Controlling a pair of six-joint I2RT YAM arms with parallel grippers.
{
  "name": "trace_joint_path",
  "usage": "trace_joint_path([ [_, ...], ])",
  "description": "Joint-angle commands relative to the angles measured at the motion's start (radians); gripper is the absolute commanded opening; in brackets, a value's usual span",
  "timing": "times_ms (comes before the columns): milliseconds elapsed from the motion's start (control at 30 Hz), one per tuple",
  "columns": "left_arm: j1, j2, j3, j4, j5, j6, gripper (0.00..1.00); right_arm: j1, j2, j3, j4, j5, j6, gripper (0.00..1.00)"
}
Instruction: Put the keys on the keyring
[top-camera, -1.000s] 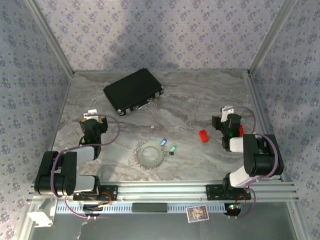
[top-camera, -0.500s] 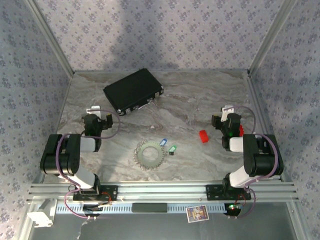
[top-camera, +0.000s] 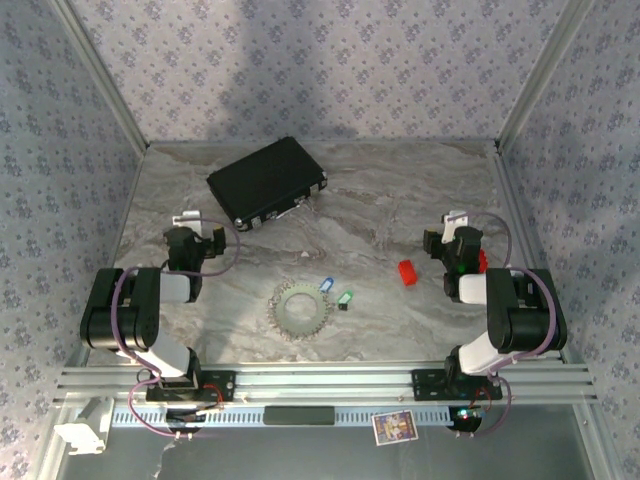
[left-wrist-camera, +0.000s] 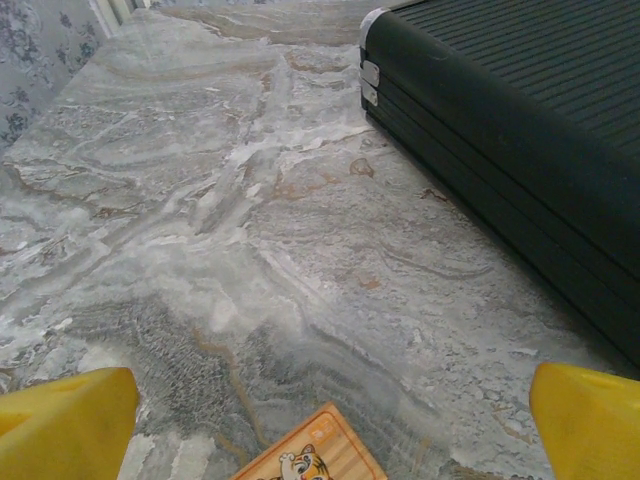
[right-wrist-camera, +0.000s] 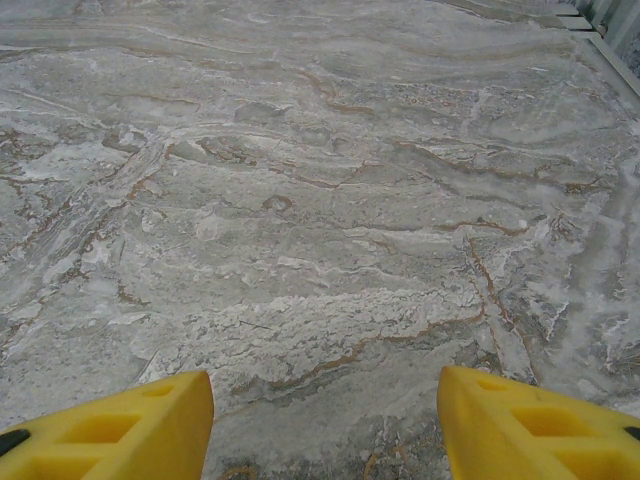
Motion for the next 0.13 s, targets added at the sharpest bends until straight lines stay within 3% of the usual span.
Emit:
trace_joint_path([
  [0,0.009,-0.003,0.026,-0.001,0.037,-0.005,1.0,-0.002,-0.001,0.019,0.005,0.003,0.013,0.62],
  [100,0.011,-0.003,0.024,0.003,0.042,-0.005,1.0,-0.003,-0.001,0.019,0.004,0.003,0.013,0.62],
])
